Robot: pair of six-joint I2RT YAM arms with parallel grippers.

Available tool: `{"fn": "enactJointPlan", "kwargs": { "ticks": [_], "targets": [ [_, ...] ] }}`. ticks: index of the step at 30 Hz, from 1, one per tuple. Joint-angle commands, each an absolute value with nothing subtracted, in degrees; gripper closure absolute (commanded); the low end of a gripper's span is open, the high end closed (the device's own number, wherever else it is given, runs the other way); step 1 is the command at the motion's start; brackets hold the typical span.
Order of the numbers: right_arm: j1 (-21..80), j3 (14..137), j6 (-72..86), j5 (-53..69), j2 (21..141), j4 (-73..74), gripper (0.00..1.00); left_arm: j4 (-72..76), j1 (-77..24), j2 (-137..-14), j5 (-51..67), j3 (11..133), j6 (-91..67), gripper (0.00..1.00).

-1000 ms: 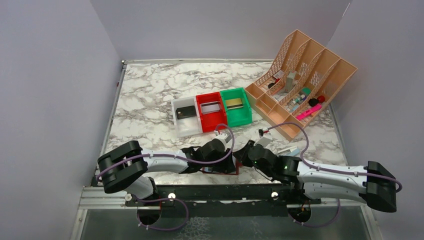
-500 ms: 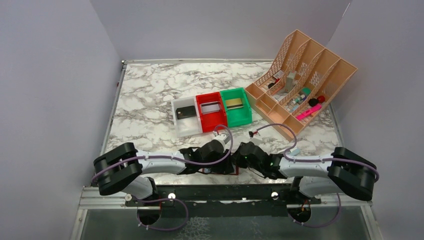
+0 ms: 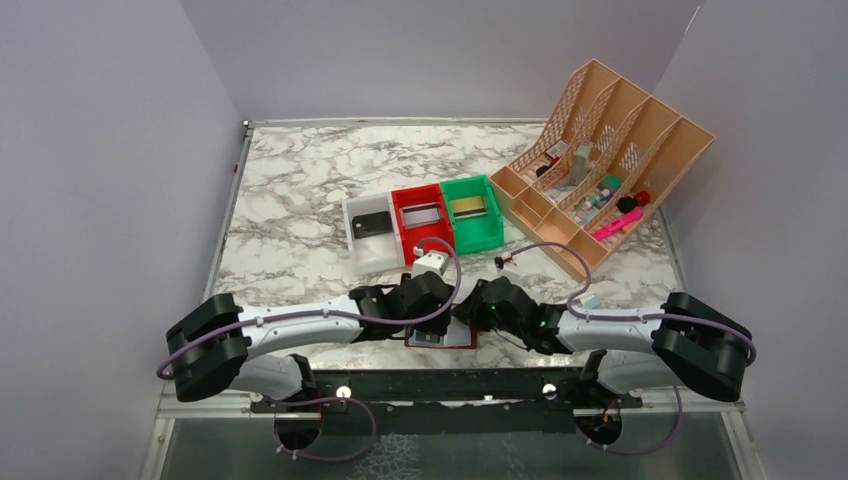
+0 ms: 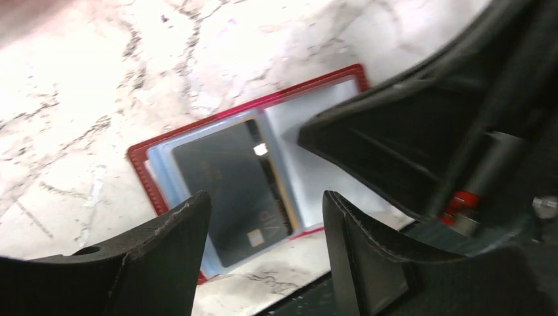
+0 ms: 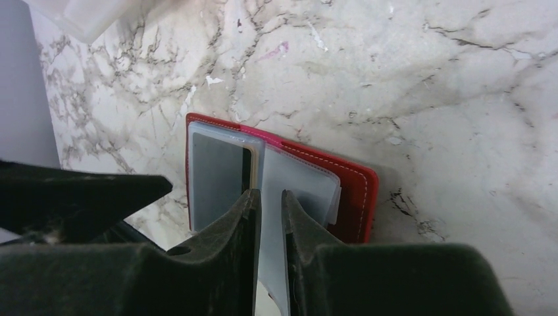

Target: Take the credit cards out of the card holder

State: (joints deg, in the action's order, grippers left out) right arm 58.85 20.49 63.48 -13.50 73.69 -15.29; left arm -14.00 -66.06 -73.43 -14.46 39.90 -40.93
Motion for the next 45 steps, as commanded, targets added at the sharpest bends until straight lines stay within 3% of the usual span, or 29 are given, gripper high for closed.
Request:
{"fn": "enactJointPlan", "kwargs": {
  "ticks": [1,10,23,29,39,45],
  "targets": [
    [58.63,22.34,60.92,-9.53,74.18,-18.49,0.77,-18.70,-65.92,-77.16,-20.26,40.67,-41.30,0.34],
    [58.66,24.80,60.70,-6.59,78.84,-18.98,0.77,-18.58,-65.94,-79.98,-19.86,41.37,-41.16,0.39],
    [58.47,24.94,60.91,-4.33,82.70,-17.54,0.77,-18.33,-65.92,-80.25,-19.43,39.55,-42.97,0.56],
    [58.18,23.43,59.91,-0.78,83.65,-25.03,0.80,-17.73,-65.95,-80.03,-18.05,38.41,-43.43,0.67],
    [57.70,22.17,60.38,0.33,83.46,-28.44,0.99,-15.57,-65.97,-77.91,-16.71,35.25,-44.85,0.83],
    [57.10,21.14,60.12,-1.49,81.45,-26.76,0.99,-15.45,-65.94,-77.80,-17.84,33.88,-46.06,0.89]
  ]
}}
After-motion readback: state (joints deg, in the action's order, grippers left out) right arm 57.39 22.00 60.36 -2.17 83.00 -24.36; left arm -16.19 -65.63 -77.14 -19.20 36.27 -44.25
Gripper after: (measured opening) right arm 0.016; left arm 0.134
